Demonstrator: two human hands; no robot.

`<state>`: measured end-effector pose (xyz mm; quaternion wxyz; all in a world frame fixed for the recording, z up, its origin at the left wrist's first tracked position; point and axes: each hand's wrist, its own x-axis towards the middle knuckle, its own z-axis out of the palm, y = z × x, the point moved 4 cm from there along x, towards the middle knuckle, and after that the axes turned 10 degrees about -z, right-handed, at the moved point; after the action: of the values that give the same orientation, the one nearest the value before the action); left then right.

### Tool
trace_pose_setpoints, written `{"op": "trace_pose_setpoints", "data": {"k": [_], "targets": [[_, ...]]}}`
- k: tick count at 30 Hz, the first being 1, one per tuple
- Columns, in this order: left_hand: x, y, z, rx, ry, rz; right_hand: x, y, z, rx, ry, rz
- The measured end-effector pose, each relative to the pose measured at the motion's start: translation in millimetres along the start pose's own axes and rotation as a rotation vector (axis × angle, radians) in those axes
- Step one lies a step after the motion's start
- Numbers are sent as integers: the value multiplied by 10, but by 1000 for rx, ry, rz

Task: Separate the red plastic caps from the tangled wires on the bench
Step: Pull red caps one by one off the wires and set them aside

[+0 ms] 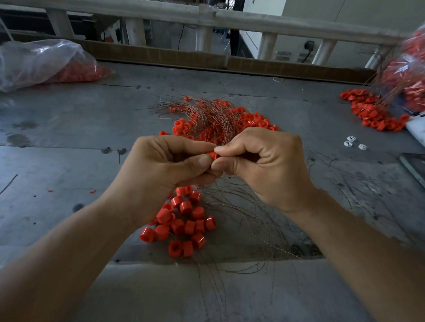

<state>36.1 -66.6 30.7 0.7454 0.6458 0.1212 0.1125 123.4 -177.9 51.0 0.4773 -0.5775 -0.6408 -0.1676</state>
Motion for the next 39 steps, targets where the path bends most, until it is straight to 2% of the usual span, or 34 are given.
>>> {"op": "trace_pose_setpoints", "data": {"k": [11, 16, 20, 24, 27, 32, 39], "targets": [[11, -10, 0, 8, -11, -35, 15, 17, -20, 97, -78, 45], [21, -21, 2, 3, -101, -56, 23, 0, -13, 135, -102, 58], [12, -25, -14, 15, -194, -78, 29, 3, 12, 153, -228, 107], [12, -52, -28, -1, -205, -107, 38, -11, 47, 130, -347, 94], [-15, -16, -1, 8, -220, -62, 39, -23, 47, 88, -336, 92], [-60, 29, 79, 302, -92, 122, 14, -32, 73, 11, -351, 82], [-117, 47, 108, 245, -92, 143, -6, -94, 113, 42, -333, 91]]}}
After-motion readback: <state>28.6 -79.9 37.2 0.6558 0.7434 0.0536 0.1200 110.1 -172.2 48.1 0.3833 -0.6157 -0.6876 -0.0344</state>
